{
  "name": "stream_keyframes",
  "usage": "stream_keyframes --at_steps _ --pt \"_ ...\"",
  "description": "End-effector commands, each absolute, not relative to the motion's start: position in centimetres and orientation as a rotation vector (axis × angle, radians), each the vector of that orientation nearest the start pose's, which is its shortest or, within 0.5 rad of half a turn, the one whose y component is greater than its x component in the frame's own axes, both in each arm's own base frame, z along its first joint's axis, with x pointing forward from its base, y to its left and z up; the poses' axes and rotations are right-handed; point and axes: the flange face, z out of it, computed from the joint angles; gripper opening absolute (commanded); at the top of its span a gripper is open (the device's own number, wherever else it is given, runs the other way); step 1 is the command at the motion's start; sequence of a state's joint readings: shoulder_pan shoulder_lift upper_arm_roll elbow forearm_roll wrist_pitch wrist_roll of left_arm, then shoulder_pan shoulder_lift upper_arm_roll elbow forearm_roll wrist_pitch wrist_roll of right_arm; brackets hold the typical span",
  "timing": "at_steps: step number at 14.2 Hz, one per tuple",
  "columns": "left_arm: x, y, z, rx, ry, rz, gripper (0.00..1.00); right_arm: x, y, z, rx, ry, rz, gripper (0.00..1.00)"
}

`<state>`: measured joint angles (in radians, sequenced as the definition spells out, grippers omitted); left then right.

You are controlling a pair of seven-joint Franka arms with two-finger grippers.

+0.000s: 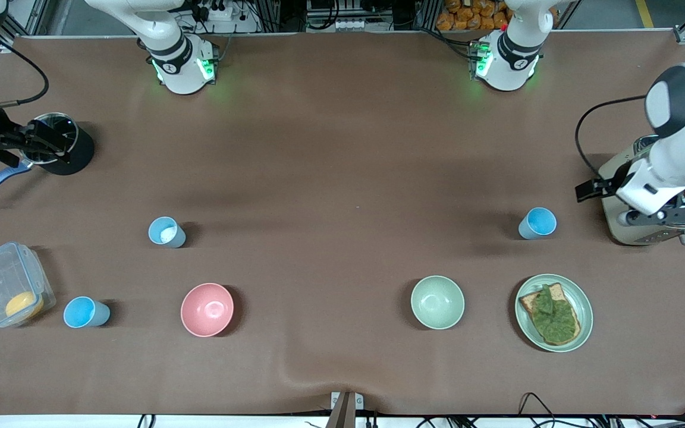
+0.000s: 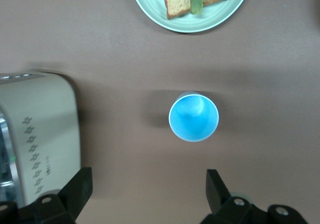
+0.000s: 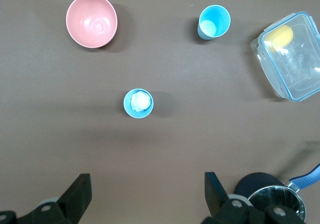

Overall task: Stack blue cups with both arms
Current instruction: 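Move the left gripper to a blue cup while the right gripper reaches another, then close both grippers around the rims of their blue cups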

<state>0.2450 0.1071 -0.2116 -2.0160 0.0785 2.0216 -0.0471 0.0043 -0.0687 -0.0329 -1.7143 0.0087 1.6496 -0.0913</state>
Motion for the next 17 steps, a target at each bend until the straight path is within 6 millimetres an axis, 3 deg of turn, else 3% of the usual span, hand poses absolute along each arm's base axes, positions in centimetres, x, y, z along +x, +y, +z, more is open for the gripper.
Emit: stream_keyframes --at_steps 1,6,9,14,17 --pt "55.6 2.5 35.4 -3.105 -0.074 0.151 1.00 54.9 -1.3 57.8 -3.137 -0.118 0.065 1.00" --pt "56.3 3.4 29.5 -3.110 -0.059 0.201 1.00 58.4 2.2 48.2 -3.120 -0.192 0.305 1.00" --pt "56.2 3.6 27.1 -3.117 -0.063 0.259 1.00 60.0 4.0 42.6 -3.134 -0.133 0.287 1.00" --pt "57.0 3.8 24.4 -3.136 -0.068 0.248 1.00 59.1 9.8 33.7 -3.162 0.031 0.188 1.00" --pt "57.5 3.8 23.1 -3.135 -0.036 0.257 1.00 59.4 10.3 29.0 -3.164 0.046 0.128 1.00"
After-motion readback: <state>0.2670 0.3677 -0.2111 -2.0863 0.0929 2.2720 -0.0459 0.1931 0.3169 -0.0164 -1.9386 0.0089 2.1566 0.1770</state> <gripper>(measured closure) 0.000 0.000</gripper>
